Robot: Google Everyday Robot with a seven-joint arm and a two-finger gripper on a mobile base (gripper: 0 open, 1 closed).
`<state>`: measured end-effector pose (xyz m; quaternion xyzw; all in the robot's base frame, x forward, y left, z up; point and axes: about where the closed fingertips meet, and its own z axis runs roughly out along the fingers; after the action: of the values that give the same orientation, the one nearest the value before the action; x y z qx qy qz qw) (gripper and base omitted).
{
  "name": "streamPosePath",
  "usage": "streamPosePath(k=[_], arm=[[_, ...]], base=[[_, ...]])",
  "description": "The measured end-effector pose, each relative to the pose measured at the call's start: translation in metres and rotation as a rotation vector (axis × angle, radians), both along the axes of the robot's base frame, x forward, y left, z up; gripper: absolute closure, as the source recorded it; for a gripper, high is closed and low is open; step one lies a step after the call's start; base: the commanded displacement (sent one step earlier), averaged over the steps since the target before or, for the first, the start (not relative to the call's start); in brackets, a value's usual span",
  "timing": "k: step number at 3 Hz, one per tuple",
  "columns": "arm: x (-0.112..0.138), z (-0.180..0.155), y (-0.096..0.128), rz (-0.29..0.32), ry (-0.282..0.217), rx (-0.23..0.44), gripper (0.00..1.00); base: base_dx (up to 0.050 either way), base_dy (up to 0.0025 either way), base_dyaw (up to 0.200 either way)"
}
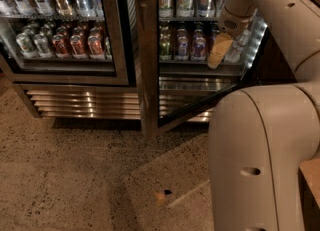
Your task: Close right fridge door
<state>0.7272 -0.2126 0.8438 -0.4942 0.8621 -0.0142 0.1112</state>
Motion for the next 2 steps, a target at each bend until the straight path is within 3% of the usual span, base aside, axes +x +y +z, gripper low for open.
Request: streamPosePath(k=[1, 2], arm=[[0.0000, 0.0000, 0.0000, 0.000, 0.000, 0.000, 0.00], [0.0000, 0.0000, 0.0000, 0.000, 0.000, 0.000, 0.00]], base=[[0.000, -0.00020, 0.187], [0.043, 0.00220, 0.102]])
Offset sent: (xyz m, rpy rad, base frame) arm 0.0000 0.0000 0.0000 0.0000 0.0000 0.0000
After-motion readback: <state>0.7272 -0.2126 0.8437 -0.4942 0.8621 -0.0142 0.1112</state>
